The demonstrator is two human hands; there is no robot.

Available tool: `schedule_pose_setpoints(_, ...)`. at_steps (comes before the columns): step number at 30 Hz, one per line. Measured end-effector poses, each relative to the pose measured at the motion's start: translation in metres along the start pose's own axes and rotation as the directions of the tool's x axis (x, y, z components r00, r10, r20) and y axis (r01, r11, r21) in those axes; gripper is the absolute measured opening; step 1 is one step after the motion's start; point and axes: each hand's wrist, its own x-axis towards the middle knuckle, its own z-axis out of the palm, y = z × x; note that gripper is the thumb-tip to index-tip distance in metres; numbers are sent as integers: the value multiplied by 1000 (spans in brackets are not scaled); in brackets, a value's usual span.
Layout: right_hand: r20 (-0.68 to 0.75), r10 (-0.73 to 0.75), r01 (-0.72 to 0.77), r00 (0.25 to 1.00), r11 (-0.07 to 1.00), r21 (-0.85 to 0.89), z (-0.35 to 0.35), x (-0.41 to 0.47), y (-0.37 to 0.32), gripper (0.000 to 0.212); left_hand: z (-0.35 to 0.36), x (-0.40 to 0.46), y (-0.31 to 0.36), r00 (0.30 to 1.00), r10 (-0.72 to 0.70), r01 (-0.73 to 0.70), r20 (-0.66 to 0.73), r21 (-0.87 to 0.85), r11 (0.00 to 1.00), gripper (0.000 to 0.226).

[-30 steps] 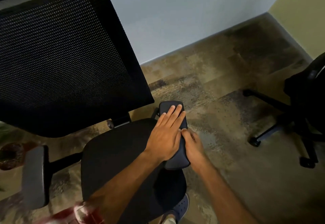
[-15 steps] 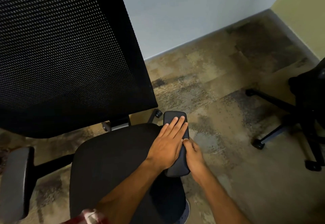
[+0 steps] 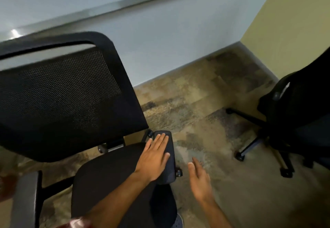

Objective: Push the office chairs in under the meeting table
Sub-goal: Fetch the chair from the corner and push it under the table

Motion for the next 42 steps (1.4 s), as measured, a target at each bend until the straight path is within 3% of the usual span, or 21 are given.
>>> schedule_pose_setpoints(7, -130, -184, 174, 974, 981, -83, -124, -51, -75, 81, -95, 20, 96, 993, 93, -99, -71, -91, 991, 65)
schedule_pose_setpoints(15, -195, -320, 295, 927, 944, -147, -267, -43, -86, 73, -148, 71, 212, 963, 195, -210, -187, -60, 976, 61)
schedule_pose_setpoints(20, -153, -434, 382, 888, 881, -281, -342, -28, -106, 82, -157, 98, 272, 966, 158, -175, -205, -68, 982, 61)
schedule_pose_setpoints(22, -70, -515, 469, 854, 821, -325, -364, -18, -135, 82, -173, 102, 285, 970, 48, -78, -238, -119, 990, 62)
schedule_pose_setpoints(26, 12, -594, 564, 805, 758, -327, -376, -1, -179, 74, -195, 107, 281, 939, -131, 52, -317, -245, 968, 64)
schedule_pose_setpoints(31, 242, -685, 721, 687, 601, -345, -353, 34, -272, 63, -241, 112, 234, 831, -386, 227, -401, -390, 893, 67)
schedule_pose_setpoints(35, 377, -681, 778, 627, 521, -351, -331, 51, -326, 67, -265, 123, 196, 774, -451, 267, -444, -416, 869, 70)
schedule_pose_setpoints(37, 456, -691, 827, 561, 449, -337, -312, 71, -370, 71, -280, 139, 168, 708, -513, 307, -486, -443, 843, 73)
schedule_pose_setpoints(42, 599, -635, 872, 487, 389, -296, -280, 95, -439, 75, -304, 159, 128, 664, -551, 367, -506, -421, 829, 69)
